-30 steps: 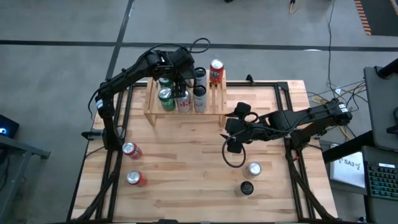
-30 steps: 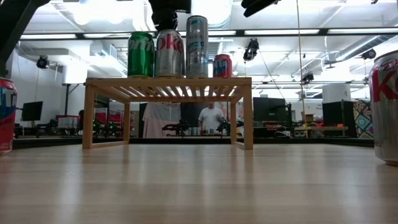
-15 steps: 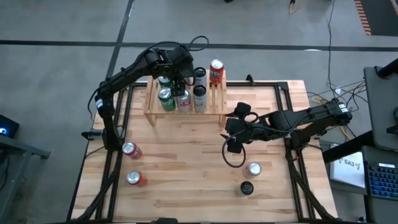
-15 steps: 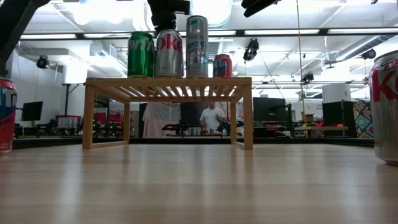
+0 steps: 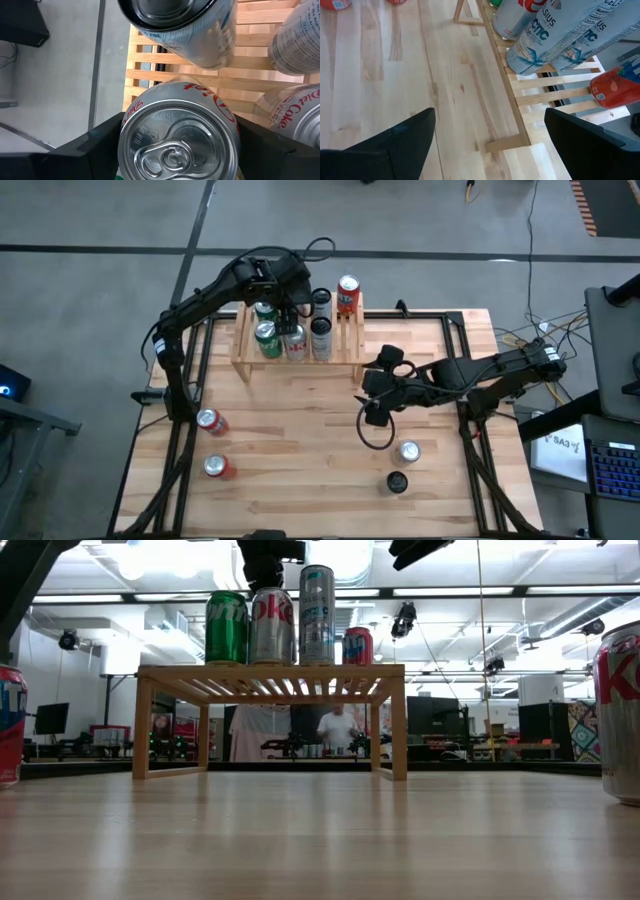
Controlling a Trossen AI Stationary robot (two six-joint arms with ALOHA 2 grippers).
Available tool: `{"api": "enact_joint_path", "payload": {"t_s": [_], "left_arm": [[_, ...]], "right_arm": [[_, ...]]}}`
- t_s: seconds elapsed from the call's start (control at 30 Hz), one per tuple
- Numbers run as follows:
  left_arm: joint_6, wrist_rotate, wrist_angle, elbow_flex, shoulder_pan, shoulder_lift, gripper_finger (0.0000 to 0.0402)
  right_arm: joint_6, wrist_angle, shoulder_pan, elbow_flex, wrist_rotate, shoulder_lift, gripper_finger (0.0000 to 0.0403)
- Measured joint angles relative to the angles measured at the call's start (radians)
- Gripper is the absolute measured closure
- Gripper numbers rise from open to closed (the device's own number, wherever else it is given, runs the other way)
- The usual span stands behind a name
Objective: Place canned beverage on shelf
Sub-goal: Put the white soda can on the shelf
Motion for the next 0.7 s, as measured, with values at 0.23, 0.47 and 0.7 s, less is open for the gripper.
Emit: {"api": "enact_joint_path", "payload": {"t_s": [0.23,0.47,0.7], "left_arm": [[0.0,0.0,0.0,0.0,0.0,0.0,0.0109],[0.0,0.026,0.0,0.0,0.006,0.004,0.0109],[0.003,0.026,0.001,0.0,0.015,0.035,0.0109]], "right_arm": [[-0.001,0.0,0.0,-0.002,0.0,0.0,0.0039],[-0.001,0.001,0.0,-0.004,0.0,0.0,0.0039],[0.004,0.001,0.0,-0.004,0.0,0.0,0.0039]]}}
